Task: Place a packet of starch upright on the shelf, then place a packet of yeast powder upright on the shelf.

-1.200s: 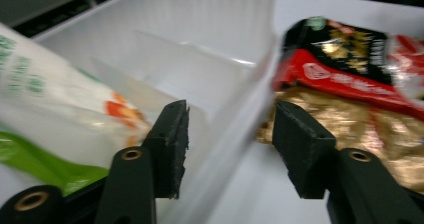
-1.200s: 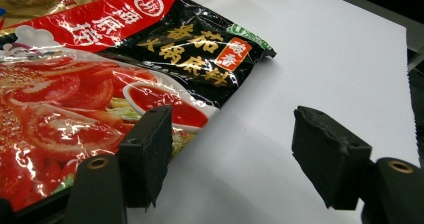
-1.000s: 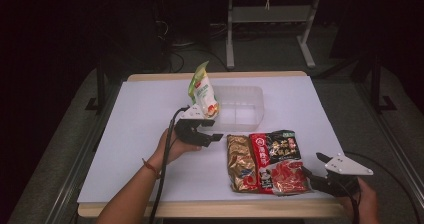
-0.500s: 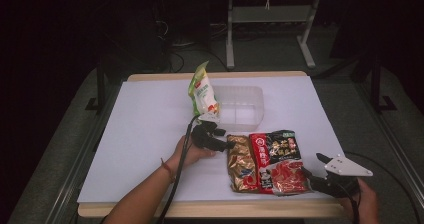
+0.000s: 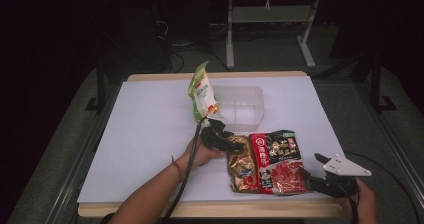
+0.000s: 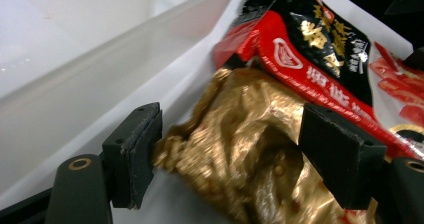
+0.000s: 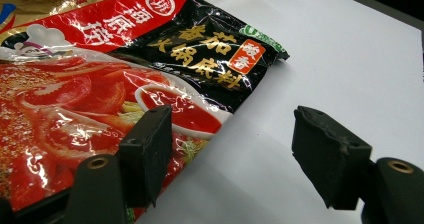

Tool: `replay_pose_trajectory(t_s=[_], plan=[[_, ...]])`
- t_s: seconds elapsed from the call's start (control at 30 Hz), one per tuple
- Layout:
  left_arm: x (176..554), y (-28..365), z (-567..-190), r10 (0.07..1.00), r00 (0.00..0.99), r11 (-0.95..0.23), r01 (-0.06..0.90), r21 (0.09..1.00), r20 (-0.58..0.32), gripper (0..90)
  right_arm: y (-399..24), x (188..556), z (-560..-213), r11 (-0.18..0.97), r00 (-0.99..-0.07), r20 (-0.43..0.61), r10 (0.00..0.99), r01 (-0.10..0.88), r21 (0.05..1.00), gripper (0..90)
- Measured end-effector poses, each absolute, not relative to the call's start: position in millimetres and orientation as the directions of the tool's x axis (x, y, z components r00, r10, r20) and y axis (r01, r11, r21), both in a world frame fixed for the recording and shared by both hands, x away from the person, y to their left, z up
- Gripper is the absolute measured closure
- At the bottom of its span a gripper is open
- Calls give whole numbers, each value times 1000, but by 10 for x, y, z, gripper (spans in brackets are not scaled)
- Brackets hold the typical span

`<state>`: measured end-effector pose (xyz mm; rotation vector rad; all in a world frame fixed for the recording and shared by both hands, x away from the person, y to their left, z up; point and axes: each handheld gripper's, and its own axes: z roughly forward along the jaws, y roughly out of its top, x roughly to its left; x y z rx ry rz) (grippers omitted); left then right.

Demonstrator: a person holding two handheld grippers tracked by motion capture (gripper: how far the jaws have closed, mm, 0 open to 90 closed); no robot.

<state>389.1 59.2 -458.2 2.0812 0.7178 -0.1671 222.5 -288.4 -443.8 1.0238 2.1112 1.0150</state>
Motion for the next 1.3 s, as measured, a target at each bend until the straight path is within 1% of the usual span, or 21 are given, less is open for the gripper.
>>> replay_pose_trajectory(t_s=[0.13,0.17,0.2,0.23,0.3,0.33,0.37,0.4,0.47,0.57,0.8,0.83,0.9,1.07,1.3], plan=[[3846,512,-4574,414,842,-456,521,721,-346,248,-2881,2249,-4442,414,-543,-159,824,388,823,319],[3849,521,-4584,381,842,-447,528,722,-381,303,-2877,2251,-4442,414,-544,-158,824,388,824,319],[3846,528,-4588,378,840,-442,534,721,-390,425,-2875,2254,-4441,415,-545,-159,823,387,823,319],[3846,545,-4583,382,838,-431,535,727,-390,453,-2873,2258,-4441,416,-545,-160,823,387,823,319],[3858,596,-4586,391,823,-391,554,735,-413,650,-2870,2270,-4445,415,-545,-158,823,388,823,319],[3855,615,-4587,390,821,-378,555,741,-417,723,-2871,2276,-4449,413,-546,-155,824,389,824,319],[3847,641,-4580,391,825,-361,545,757,-408,723,-2871,2276,-4449,413,-546,-155,824,389,824,319],[3837,655,-4573,394,824,-354,544,761,-406,795,-2871,2276,-4450,414,-546,-156,823,388,824,320],[3814,655,-4564,398,832,-355,528,771,-386,817,-2872,2269,-4445,415,-544,-160,823,385,824,319],[3759,656,-4517,434,834,-338,501,797,-340,845,-2880,2273,-4441,419,-545,-165,822,381,824,319],[3665,816,-4201,422,860,-270,422,865,-287,849,-2881,2284,-4425,419,-546,-171,820,370,829,319],[3650,848,-4146,406,870,-260,404,877,-280,849,-2881,2288,-4426,417,-545,-169,821,372,829,319],[3607,876,-4061,412,880,-254,361,897,-237,851,-2882,2297,-4435,417,-544,-166,823,379,826,316],[3561,923,-3901,406,887,-208,325,922,-221,855,-2893,2257,-4439,425,-544,-174,821,377,823,315],[3476,958,-3767,393,899,-186,283,941,-193,856,-2947,2248,-4412,408,-528,-172,832,370,835,316]])
